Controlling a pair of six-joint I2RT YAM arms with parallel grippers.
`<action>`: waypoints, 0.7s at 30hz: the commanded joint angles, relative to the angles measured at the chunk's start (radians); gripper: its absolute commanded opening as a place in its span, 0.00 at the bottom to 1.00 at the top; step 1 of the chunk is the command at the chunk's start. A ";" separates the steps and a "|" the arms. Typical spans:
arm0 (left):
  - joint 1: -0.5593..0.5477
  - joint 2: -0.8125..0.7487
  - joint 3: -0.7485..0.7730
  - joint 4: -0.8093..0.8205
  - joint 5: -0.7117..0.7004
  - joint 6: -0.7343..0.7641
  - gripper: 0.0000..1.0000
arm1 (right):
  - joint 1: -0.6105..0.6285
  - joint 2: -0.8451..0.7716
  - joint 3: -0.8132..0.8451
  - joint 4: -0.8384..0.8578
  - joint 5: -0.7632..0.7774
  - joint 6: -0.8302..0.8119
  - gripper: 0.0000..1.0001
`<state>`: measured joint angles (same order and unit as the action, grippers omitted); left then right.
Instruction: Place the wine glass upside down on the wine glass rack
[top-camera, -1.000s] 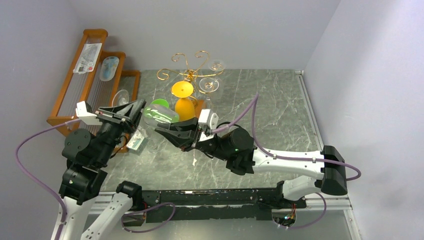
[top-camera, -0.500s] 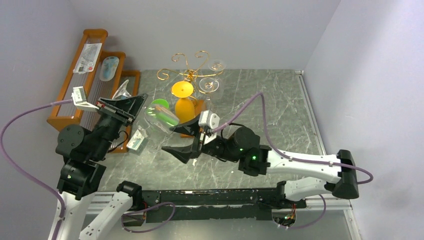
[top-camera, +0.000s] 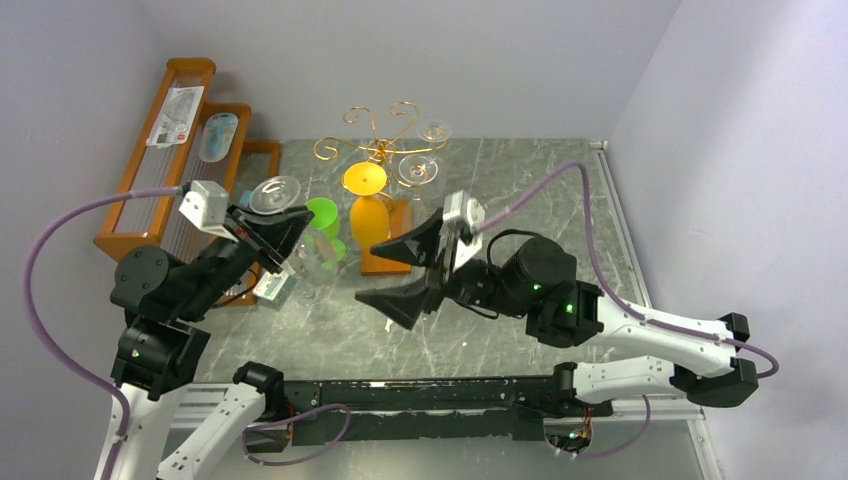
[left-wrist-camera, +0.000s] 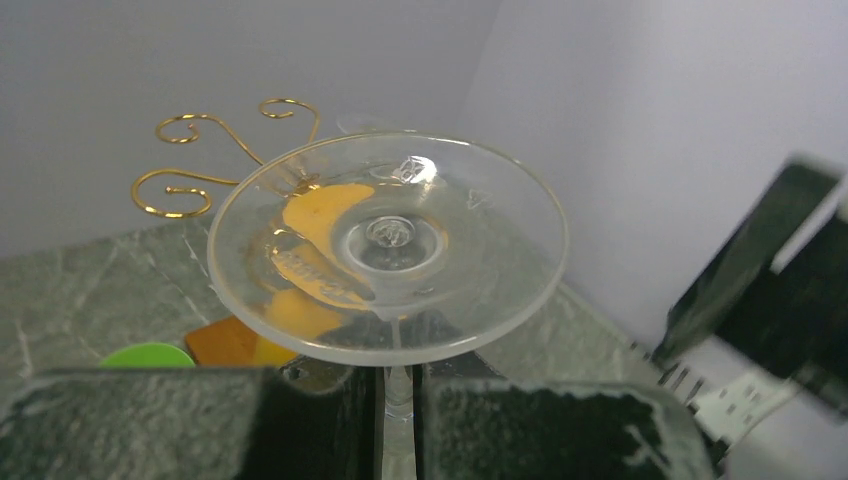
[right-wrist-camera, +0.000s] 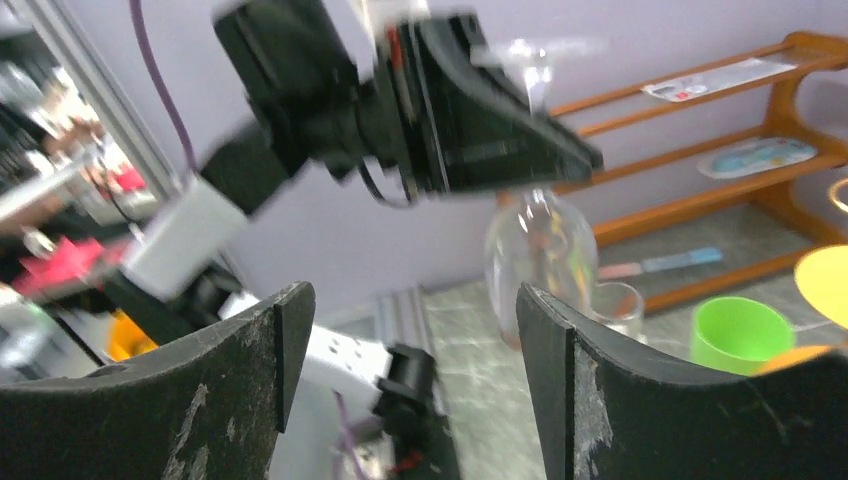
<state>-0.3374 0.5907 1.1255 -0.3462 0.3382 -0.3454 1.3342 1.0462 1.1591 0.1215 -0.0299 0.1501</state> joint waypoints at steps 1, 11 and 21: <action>-0.002 -0.009 -0.053 0.077 0.164 0.226 0.05 | -0.018 0.110 0.167 -0.029 0.037 0.302 0.77; -0.002 -0.029 -0.091 0.118 0.248 0.362 0.05 | -0.097 0.336 0.433 -0.173 0.101 0.649 0.71; -0.002 -0.049 -0.130 0.173 0.293 0.405 0.05 | -0.139 0.366 0.412 -0.145 0.049 0.775 0.52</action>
<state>-0.3374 0.5556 0.9989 -0.2920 0.5880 0.0174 1.2095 1.3926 1.5764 0.0017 0.0467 0.8417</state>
